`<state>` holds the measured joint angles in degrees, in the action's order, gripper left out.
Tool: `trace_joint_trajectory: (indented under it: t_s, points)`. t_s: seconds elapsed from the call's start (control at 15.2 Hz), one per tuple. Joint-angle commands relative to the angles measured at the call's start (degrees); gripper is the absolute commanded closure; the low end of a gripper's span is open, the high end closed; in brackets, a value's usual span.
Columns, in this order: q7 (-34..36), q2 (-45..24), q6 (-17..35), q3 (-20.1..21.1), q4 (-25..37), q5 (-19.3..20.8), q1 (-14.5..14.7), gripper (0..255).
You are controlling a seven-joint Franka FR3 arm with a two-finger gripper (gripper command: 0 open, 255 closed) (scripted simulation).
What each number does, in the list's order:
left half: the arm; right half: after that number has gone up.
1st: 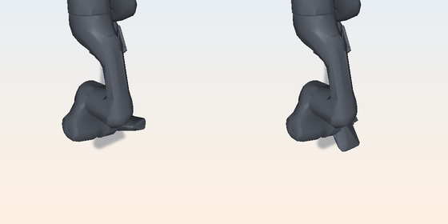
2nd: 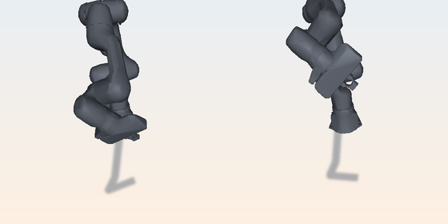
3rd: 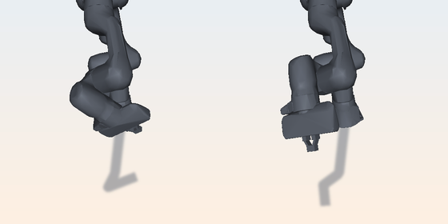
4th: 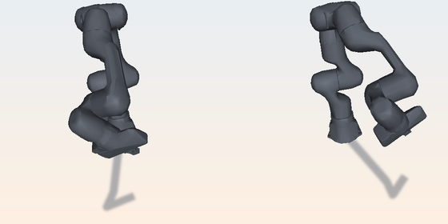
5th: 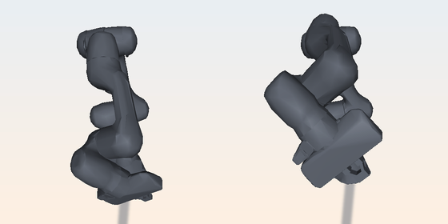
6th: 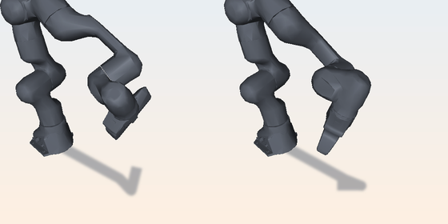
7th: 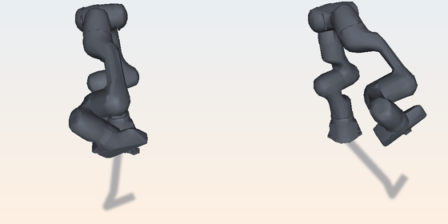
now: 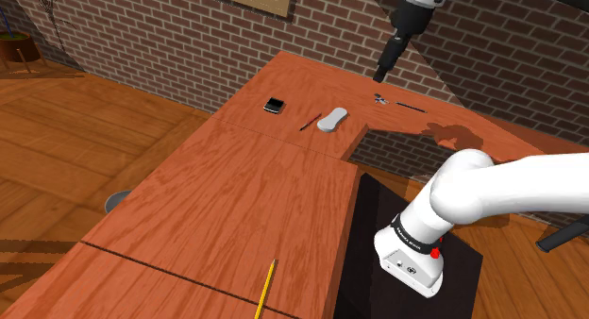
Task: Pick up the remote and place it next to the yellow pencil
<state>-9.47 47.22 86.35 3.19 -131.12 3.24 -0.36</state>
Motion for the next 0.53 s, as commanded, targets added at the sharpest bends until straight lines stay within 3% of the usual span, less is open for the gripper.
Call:
trace_joint_trajectory:
  t_s: [0.0,0.46]
  points:
    - [0.0,0.0,0.0,0.0,0.0,0.0,0.0,0]
    - [15.8,-10.3,11.9,1.6,-2.3,-1.8,-6.9,0]
